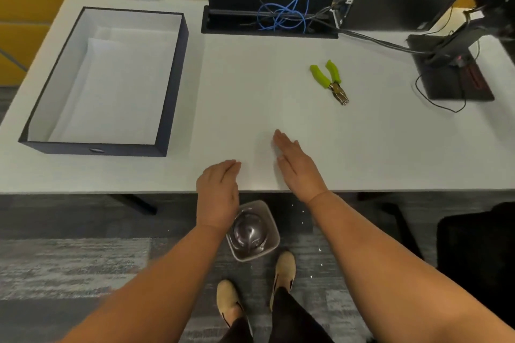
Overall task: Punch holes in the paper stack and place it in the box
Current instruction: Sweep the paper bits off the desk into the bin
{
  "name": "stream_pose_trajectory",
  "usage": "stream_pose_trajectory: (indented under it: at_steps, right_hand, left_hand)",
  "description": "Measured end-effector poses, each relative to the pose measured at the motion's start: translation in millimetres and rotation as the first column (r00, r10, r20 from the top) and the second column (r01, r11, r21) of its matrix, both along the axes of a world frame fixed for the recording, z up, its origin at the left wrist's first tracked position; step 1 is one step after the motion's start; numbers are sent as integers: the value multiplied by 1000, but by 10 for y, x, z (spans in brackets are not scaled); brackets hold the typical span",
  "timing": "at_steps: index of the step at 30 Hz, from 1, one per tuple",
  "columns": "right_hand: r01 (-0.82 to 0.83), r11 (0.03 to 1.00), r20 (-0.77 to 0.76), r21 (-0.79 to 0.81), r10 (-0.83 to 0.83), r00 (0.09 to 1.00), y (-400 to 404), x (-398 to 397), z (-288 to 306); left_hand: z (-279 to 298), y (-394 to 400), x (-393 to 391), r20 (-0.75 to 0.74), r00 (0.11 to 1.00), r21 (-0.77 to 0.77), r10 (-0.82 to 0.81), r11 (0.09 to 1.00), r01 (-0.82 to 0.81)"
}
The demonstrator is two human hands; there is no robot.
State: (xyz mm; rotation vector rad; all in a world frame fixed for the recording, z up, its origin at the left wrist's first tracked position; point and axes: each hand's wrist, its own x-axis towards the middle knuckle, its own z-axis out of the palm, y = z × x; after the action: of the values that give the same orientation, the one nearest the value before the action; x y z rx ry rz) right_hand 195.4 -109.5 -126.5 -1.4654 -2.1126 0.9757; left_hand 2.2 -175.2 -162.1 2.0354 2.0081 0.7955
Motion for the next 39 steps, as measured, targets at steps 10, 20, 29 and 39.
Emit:
stream_pose_trajectory:
  at_steps: [10, 20, 29, 39]
  right_hand:
    - [-115, 990, 237, 83, 92, 967, 70, -76, -78]
    - [-410, 890, 379, 198, 316, 870, -24, -167, -179]
    - [-248, 962, 200, 112, 223, 954, 271, 6, -78]
    - [-496, 859, 337, 122, 434, 835, 440, -657, -141]
  left_hand:
    - [-31, -467, 285, 385, 893, -248, 235, 958, -145]
    - [-175, -121, 477, 512, -366, -700, 777, 624, 347]
    - [-70, -26, 266, 473, -438, -614, 765, 642, 459]
    - [-114, -20, 163, 465, -430, -592, 773, 633, 499]
